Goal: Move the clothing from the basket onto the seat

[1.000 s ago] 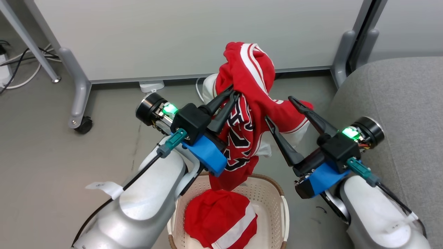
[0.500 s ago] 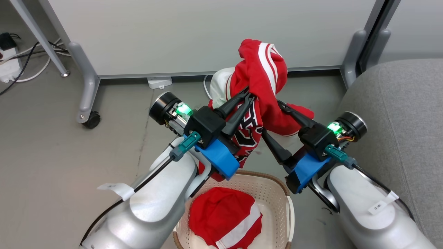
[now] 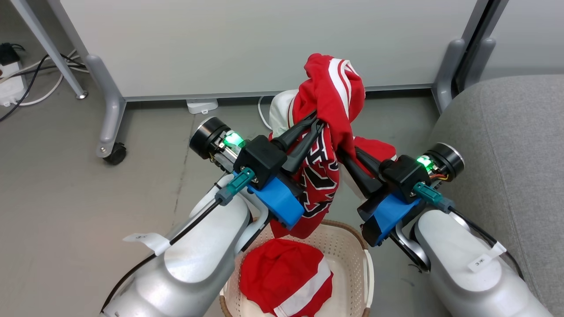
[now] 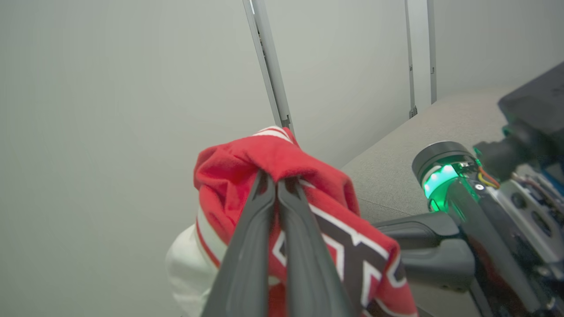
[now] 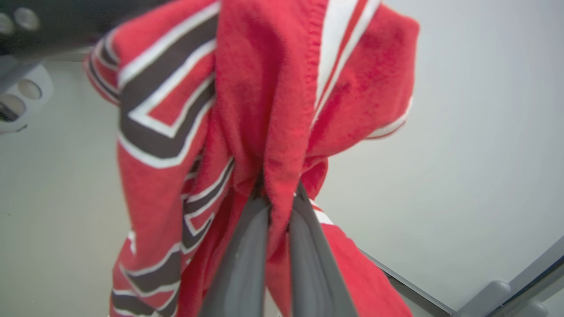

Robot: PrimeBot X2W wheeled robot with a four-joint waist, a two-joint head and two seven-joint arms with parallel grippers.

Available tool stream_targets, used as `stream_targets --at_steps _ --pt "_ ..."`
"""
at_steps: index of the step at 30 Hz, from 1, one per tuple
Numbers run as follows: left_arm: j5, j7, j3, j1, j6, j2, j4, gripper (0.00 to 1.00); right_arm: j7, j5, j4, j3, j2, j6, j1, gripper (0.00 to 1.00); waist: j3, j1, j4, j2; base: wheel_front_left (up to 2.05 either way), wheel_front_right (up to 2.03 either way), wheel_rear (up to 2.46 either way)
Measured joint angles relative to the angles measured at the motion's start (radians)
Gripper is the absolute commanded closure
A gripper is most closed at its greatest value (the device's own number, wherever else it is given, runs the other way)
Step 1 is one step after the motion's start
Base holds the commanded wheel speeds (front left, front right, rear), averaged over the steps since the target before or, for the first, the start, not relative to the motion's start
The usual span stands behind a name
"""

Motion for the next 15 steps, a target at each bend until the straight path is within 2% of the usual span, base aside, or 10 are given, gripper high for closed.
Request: stream_targets --at_steps 15 --pt "0.0 0.0 0.001 0.002 -0.003 0.003 0.003 1.0 0.0 0.009 -0.007 0.004 -0.002 0.0 0.008 1.0 -0.006 0.0 -0.005 0.0 0.0 0.0 0.0"
